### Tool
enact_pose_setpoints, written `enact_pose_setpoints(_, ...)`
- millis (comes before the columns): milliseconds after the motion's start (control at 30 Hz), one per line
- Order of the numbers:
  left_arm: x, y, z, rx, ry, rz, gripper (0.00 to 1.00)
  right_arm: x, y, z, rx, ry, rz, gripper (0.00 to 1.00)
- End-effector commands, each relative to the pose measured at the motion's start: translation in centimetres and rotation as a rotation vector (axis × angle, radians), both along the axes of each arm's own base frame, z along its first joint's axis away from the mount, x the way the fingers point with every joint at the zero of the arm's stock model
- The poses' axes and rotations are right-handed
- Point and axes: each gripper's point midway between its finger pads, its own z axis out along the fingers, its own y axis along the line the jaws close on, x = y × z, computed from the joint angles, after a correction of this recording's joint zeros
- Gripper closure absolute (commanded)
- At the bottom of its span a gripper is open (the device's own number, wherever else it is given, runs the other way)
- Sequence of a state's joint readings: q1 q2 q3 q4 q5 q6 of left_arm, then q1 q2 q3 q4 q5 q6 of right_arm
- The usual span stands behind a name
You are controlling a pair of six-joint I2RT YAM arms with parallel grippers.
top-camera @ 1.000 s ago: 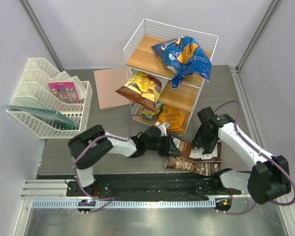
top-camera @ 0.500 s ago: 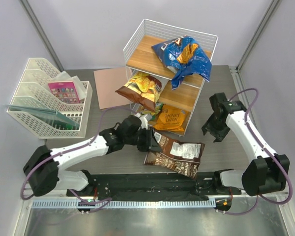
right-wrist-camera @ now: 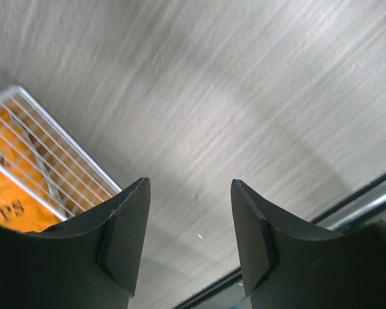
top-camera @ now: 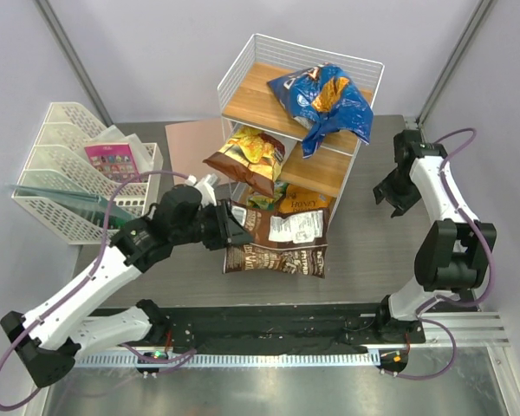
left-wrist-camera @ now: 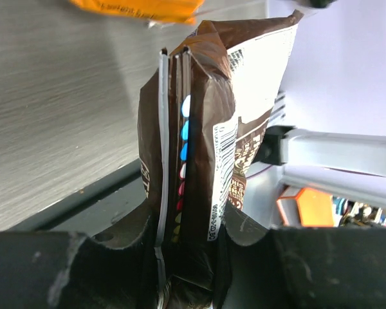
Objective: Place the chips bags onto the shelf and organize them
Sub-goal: Pick up the potato chip from the center of the board, then place the potato chip on the shelf.
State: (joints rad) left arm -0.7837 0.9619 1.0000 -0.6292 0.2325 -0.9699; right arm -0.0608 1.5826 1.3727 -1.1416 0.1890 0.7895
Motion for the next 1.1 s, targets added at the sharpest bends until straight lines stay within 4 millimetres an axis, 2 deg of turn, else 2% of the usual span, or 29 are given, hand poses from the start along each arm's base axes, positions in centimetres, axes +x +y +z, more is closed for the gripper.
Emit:
enact_pose_setpoints(0, 0.0, -0.2, 6.0, -0.105, -0.064, -0.013, 1.0, 3.2, -0.9, 1.3, 0.009, -0.092, 0.001, 0.42)
enact_pose_setpoints(33, -0.9, -1.0, 6.4, -0.126, -0.034, -0.091, 1.0, 3.6, -0.6, 1.2, 0.034, -0.099, -0.001, 0.42)
enact_pose_setpoints(100, -2.0, -1.1, 7.7, -0.114, -0.004, -0.147, 1.0, 4.8, 0.0, 0.9, 0.068, -0.112, 0.007, 0.42)
enact_pose_setpoints(133, -2.2, -1.3, 8.0, -0.111, 0.012, -0.169, 1.0, 5.2, 0.2, 0.8, 0.082, -0.113, 0.013, 0.42)
enact_pose_setpoints(200, -2.0, -0.9, 10.5, -0.129, -0.03, -0.139, 1.0, 5.9, 0.1, 0.9, 0.081, -0.117, 0.021, 0.42)
enact_pose_setpoints(233, -1.6, -0.6, 12.0, -0.154, -0.08, -0.108, 1.0, 6.1, 0.0, 0.5, 0.078, -0.108, 0.032, 0.42)
enact_pose_setpoints(333, -0.4, 0.5, 12.9, -0.136, -0.099, -0.007, 1.0, 6.6, -0.5, 0.4, 0.082, -0.107, 0.031, 0.42)
enact_pose_setpoints(367, 0.4, 0.9, 12.7, -0.115, -0.099, 0.048, 1.0, 6.7, -0.7, 0.4, 0.091, -0.11, 0.024, 0.42)
enact_pose_setpoints(433, 0.9, 1.5, 12.5, -0.09, -0.092, 0.092, 1.0, 6.9, -0.8, 0.1, 0.1, -0.108, 0.022, 0.42)
enact_pose_setpoints(567, 3.0, 3.5, 11.5, -0.027, -0.113, 0.25, 1.0, 7.7, -0.1, -0.6, 0.146, -0.123, 0.019, 0.44)
enact_pose_setpoints(600, 3.3, 3.7, 11.4, -0.039, -0.106, 0.276, 1.0, 7.9, 0.7, -0.6, 0.189, -0.132, 0.027, 0.44)
enact_pose_setpoints(800, 6.9, 3.0, 13.1, -0.144, -0.166, 0.382, 1.0, 9.2, 1.3, 0.1, 0.219, -0.177, 0.055, 0.45)
enact_pose_setpoints(933, 8.3, 2.3, 15.3, -0.179, -0.217, 0.391, 1.0, 9.4, 1.2, -0.2, 0.224, -0.173, 0.062, 0.44)
enact_pose_setpoints(967, 8.8, 1.9, 16.4, -0.221, -0.246, 0.393, 1.0, 9.6, 1.4, -0.2, 0.231, -0.175, 0.063, 0.44)
enact_pose_setpoints(1067, 10.0, 1.2, 17.2, -0.276, -0.25, 0.411, 1.0, 10.3, 1.8, -0.2, 0.259, -0.185, 0.063, 0.44)
